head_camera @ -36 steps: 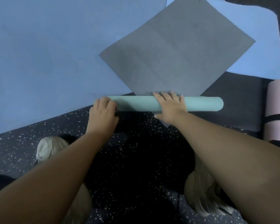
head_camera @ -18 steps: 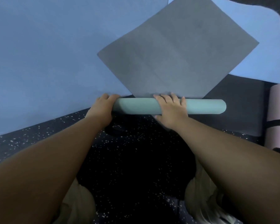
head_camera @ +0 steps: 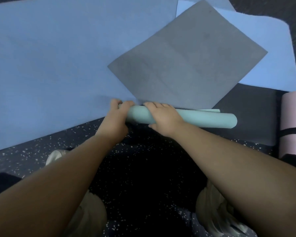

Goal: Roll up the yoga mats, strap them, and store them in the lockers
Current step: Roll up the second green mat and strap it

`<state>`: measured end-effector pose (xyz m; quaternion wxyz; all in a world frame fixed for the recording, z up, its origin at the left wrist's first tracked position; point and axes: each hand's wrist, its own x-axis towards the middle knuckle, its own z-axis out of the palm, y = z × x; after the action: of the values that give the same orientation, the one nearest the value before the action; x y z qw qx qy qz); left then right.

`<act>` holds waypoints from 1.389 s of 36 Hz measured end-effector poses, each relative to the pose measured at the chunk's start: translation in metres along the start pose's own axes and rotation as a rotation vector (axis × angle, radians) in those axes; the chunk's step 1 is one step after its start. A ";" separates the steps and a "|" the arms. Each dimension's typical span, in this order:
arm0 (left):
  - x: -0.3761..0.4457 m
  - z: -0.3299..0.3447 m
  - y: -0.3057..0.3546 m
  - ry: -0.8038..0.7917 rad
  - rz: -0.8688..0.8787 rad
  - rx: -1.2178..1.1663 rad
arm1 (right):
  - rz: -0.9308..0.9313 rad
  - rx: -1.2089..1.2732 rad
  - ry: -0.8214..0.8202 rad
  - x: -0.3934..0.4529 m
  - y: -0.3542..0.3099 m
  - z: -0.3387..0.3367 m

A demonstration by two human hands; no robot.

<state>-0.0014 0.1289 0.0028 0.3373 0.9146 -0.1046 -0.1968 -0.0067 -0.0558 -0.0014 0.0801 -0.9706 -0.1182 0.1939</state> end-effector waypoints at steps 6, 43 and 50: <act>-0.010 -0.034 0.041 0.169 0.209 -0.106 | 0.014 0.193 0.204 -0.019 -0.001 -0.037; -0.171 -0.157 0.142 0.288 0.576 -0.057 | -0.121 0.764 0.530 -0.162 -0.098 -0.149; -0.179 -0.158 0.130 0.412 0.536 0.067 | -0.048 0.838 0.544 -0.156 -0.094 -0.141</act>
<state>-0.1022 0.1802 0.2496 0.3609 0.8857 -0.2775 0.0917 -0.1097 -0.0217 0.2016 0.4956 -0.8674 -0.0271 -0.0373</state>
